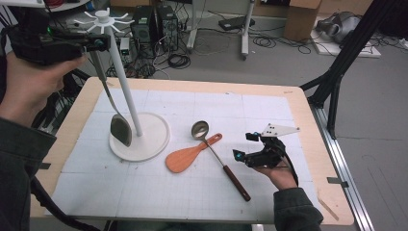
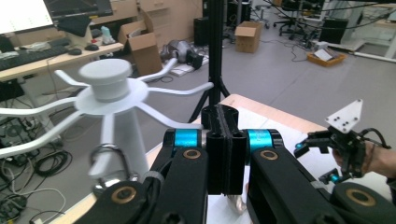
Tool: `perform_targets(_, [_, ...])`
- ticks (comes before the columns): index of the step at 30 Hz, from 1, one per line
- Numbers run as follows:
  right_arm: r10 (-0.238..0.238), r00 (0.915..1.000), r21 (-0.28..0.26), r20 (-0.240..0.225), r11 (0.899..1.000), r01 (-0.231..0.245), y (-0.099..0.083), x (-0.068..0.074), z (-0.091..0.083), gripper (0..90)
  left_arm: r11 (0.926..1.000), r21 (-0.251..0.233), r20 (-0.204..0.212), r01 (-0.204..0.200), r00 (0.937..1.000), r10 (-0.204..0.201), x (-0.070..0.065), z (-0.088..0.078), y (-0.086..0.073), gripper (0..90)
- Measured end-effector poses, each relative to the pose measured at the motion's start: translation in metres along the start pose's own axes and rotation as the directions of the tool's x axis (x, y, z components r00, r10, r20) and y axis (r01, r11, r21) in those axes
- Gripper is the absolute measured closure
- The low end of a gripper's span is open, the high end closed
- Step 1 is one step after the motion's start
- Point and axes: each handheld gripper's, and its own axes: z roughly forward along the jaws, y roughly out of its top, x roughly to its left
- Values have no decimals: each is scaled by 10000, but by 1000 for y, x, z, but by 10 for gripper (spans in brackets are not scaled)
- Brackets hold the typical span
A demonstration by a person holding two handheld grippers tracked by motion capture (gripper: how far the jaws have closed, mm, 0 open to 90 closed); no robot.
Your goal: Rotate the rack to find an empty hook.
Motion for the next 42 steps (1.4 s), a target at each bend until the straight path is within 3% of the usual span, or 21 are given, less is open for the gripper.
perform_targets(25, [7, 10000, 32, -17, 10000, -7, 0, 0, 1, 102, 9989, -239, -707, 414, 9966, -430, 23, -22, -9, 897])
perform_targets(36, [30, 10000, 25, 35, 10000, -30, 0, -1, 0, 102, 9988, -327, -325, 353, 9988, -363, 21, -27, -14, 869])
perform_targets(42, [23, 10000, 57, 0, 10000, -23, 0, 0, 0, 102, 9985, -180, -72, 525, 9986, -526, 24, -29, -29, 835])
